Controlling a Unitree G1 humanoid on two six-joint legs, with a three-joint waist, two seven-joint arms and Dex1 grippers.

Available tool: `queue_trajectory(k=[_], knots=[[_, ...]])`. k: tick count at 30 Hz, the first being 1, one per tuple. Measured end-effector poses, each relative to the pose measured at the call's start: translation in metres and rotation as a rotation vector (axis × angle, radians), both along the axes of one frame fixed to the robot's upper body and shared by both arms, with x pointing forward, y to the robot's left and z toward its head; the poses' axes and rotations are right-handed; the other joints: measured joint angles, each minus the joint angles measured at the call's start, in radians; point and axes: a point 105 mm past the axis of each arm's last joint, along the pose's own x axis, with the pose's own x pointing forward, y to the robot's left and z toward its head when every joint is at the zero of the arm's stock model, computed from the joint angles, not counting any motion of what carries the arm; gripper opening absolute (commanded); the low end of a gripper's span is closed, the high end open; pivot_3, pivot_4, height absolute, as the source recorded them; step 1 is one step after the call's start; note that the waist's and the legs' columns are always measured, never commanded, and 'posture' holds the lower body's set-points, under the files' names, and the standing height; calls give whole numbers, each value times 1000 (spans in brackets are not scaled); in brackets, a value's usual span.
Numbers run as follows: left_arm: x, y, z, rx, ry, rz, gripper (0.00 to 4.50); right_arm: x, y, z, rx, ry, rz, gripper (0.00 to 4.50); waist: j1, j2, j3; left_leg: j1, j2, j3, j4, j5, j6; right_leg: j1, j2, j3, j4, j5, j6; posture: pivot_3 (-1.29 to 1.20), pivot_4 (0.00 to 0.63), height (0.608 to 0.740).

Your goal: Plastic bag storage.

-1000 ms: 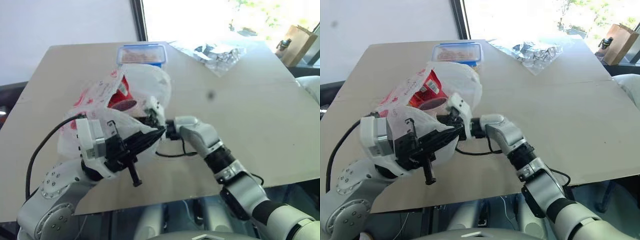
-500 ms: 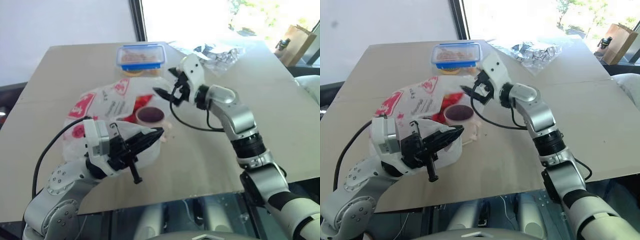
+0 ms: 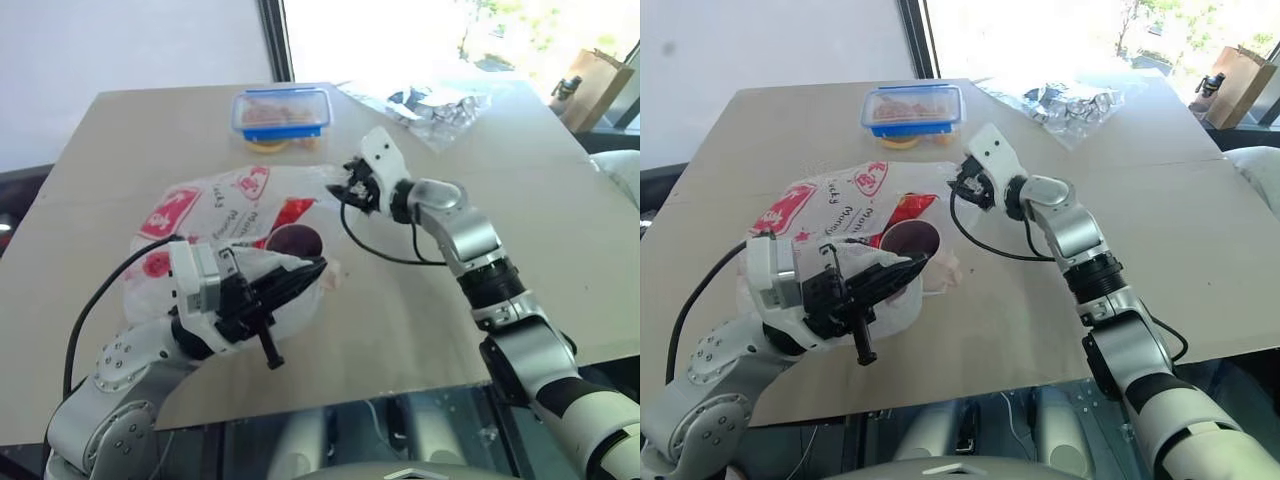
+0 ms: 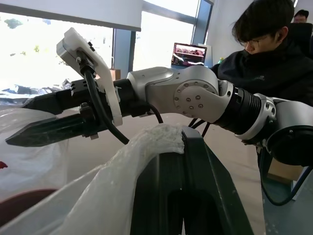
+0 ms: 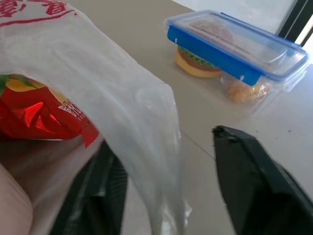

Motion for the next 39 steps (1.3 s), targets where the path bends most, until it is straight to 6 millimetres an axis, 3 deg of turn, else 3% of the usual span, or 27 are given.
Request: queue_trajectory(k=[2,4,9,13,19,23,27,29,33,36,39], knots=[[0,0,0,0,0,0,0,0,-1,2,11,9,4,384,0,0,0,0,0,0,0,0,0,0,0,0,0,0,0,0,150,740],[0,0,0,-1,0,-2,0,0,-2,4,12,16,13,143,0,0,0,0,0,0,0,0,0,0,0,0,0,0,0,0,150,740],[-5,-2,1,-62,57,-53,0,2,-23,1,-28,47,7,143,1,0,0,0,0,0,0,0,0,0,0,0,0,0,0,0,150,740],[1,2,14,-170,93,-59,0,4,-37,6,-19,54,-20,143,2,0,0,0,0,-1,0,0,0,0,-1,0,0,0,0,0,150,740],[24,21,47,-382,124,-31,0,7,-46,10,-19,56,-43,143,2,0,0,0,0,-1,0,0,0,0,-1,0,0,1,2,0,150,740],[33,33,71,-517,136,-31,0,9,-53,22,-24,44,-46,143,2,0,0,-1,0,-1,0,0,0,0,-1,-1,0,2,4,0,150,740],[39,41,87,-604,144,-28,0,8,-66,29,-5,83,-39,143,5,-1,0,-1,-1,-2,0,0,0,0,-1,-2,-1,2,4,0,150,740],[46,45,103,-662,139,-40,0,3,-71,36,71,181,3,143,7,-1,2,-2,-1,-3,1,0,0,0,-1,-2,-1,3,4,0,150,740],[56,60,147,-774,47,-50,0,-4,-84,98,284,249,82,143,9,-1,3,-2,-1,-3,1,0,0,0,-1,-3,-1,3,4,0,150,740],[73,78,188,-860,-32,-7,0,-10,-113,166,501,245,112,143,17,-1,3,-3,-2,-4,0,0,0,0,0,-4,-3,3,4,0,150,740],[95,92,212,-874,-52,96,0,-20,-139,210,658,222,134,143,21,-1,3,-3,-3,-4,-2,-1,2,1,0,-4,-5,3,4,0,150,740]])
